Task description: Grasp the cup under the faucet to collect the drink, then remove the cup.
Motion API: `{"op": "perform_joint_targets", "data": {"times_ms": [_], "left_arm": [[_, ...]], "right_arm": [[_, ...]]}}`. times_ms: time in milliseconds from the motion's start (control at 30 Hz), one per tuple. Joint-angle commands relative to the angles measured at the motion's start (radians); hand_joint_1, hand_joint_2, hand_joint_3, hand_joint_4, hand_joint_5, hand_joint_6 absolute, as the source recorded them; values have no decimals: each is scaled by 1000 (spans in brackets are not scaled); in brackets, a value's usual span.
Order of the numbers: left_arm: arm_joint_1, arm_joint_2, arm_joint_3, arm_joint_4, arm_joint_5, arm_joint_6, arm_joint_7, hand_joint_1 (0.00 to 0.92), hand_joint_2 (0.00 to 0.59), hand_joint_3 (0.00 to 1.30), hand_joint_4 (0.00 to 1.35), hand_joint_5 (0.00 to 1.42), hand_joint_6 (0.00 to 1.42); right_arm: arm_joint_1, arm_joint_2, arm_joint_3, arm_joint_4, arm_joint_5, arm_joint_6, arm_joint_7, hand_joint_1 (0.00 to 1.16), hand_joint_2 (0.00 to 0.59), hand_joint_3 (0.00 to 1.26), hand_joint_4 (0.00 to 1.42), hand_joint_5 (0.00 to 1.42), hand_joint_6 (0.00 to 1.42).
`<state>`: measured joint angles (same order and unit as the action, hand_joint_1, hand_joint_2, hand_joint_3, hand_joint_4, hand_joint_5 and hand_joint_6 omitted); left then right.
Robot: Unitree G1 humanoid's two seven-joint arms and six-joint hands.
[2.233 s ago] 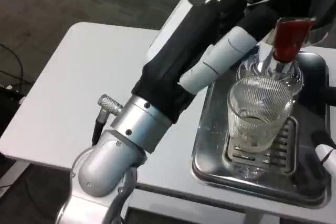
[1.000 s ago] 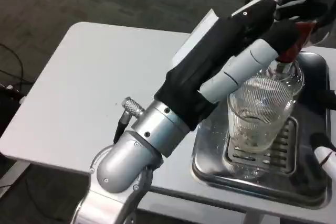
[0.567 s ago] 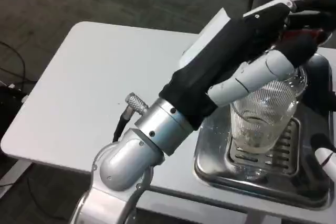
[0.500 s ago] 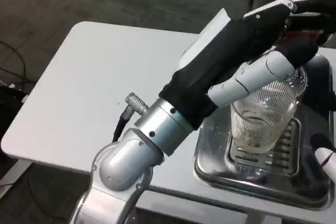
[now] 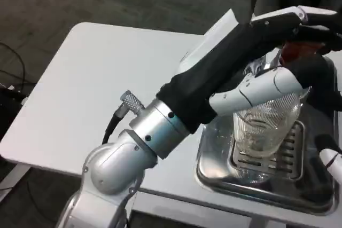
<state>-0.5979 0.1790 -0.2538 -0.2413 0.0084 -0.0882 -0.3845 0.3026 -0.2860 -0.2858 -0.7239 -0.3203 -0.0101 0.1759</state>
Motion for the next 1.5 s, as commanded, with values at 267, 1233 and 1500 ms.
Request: {"op": "perform_joint_targets", "data": {"times_ms": [267,1233,1500], "left_arm": [[10,77,-50,-31,89,-44,-56,64,82,414,424,386,306],[42,86,-21,-31,101,-55,-41,54,83,428,431,392,306],[55,87,-9,-52,94,-45,-39,54,83,429,437,392,306]], "right_arm": [[1,1,4,-26,3,6,-1,331,407,171,174,86,49],[-7,3,19,-24,-6,14,-4,329,411,183,174,96,49],[-4,2,22,-30,-5,13,-1,329,412,184,174,96,49]]}}
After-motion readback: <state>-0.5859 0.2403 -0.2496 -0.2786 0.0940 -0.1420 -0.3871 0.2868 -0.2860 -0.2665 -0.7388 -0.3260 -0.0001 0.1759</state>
